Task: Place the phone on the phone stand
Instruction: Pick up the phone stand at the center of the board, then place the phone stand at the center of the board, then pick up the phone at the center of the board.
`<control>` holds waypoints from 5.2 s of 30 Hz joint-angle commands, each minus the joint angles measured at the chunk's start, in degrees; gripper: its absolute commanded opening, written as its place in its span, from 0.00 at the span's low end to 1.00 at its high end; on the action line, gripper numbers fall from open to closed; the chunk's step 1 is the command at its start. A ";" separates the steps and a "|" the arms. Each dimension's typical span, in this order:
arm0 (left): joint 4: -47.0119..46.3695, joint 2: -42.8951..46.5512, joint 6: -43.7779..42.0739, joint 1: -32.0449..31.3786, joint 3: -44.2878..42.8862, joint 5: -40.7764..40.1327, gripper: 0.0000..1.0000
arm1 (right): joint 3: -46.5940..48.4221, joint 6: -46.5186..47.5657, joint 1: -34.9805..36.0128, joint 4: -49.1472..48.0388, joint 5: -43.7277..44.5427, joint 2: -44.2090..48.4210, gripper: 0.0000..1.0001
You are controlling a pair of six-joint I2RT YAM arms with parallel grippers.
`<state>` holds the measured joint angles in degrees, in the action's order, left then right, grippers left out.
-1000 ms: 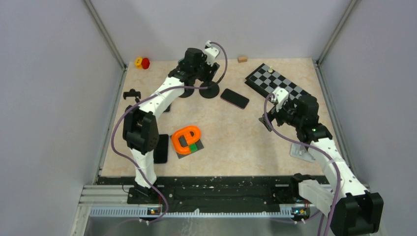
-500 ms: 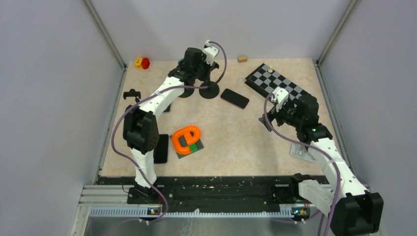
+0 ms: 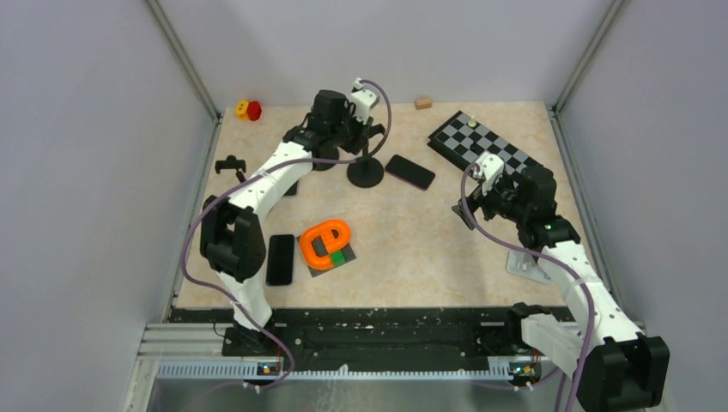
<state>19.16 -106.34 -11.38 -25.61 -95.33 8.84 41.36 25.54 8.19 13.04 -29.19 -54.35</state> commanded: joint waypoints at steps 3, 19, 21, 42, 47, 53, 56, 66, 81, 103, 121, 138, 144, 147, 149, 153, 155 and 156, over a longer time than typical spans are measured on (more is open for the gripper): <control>-3.08 14.20 2.10 -0.32 7.69 11.24 0.00 | 2.06 0.39 -0.31 -1.26 -0.35 0.63 0.98; -21.47 29.67 9.61 -2.89 33.92 22.46 0.00 | 1.72 0.63 -0.33 -1.49 1.06 -1.19 0.98; -23.08 30.56 9.73 -3.61 35.74 22.86 0.00 | 1.70 0.70 -0.32 -1.51 1.06 -1.43 0.98; -19.89 31.50 4.45 -8.83 38.26 20.43 0.28 | 1.61 1.50 -0.30 -1.22 1.83 -2.90 0.98; -17.28 31.84 1.74 -8.93 38.20 21.46 0.57 | 1.26 1.87 -0.36 -1.91 2.03 -3.25 0.98; -16.42 33.41 0.64 -8.92 38.03 24.01 0.93 | 1.17 1.96 -0.31 -2.06 2.38 -4.20 0.98; -15.28 34.15 0.13 -8.92 37.25 25.46 0.99 | 1.22 1.85 -0.35 -2.24 2.30 -4.74 0.98; -5.62 34.09 -1.87 -8.44 29.91 24.45 0.99 | 4.67 -0.24 -0.20 -3.95 0.22 -10.12 0.98; 0.36 34.16 1.46 -5.84 22.57 11.30 0.99 | 17.93 0.48 1.79 -6.42 -2.68 -26.93 0.98; 2.79 34.88 -0.52 -1.17 21.72 10.23 0.99 | 45.56 2.82 11.39 0.34 10.71 -61.00 0.98; 2.40 33.86 -0.62 -1.20 21.96 10.65 0.99 | 53.99 3.86 12.69 4.60 9.67 -71.78 0.98; 1.87 33.58 -0.70 -1.18 22.71 11.18 0.99 | 55.67 2.49 12.69 6.18 6.42 -73.16 0.98; 1.59 33.49 -0.65 -1.12 22.98 11.18 0.99 | 55.34 2.85 12.48 6.78 3.41 -72.75 0.98; 1.58 33.44 -0.61 -1.19 22.97 11.38 0.99 | 55.93 3.01 12.50 7.47 3.73 -73.11 0.98; 1.58 33.33 -0.66 -1.20 23.06 11.53 0.99 | 56.47 3.41 12.47 8.13 4.23 -73.51 0.98; 1.51 33.36 -0.74 -1.20 23.14 11.46 0.99 | 57.75 3.98 12.47 9.56 5.30 -74.52 0.98; 1.51 33.22 -0.71 -1.15 23.12 11.46 0.99 | 58.65 4.43 12.49 10.47 6.18 -75.20 0.98; 1.50 33.24 -0.75 -1.13 23.09 11.42 0.99 | 59.12 4.54 12.57 11.02 6.53 -75.64 0.98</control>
<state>23.16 -72.66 -11.75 -26.76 -71.37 19.66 96.86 28.82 20.10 21.93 -23.86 -127.90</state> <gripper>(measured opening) 0.986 0.979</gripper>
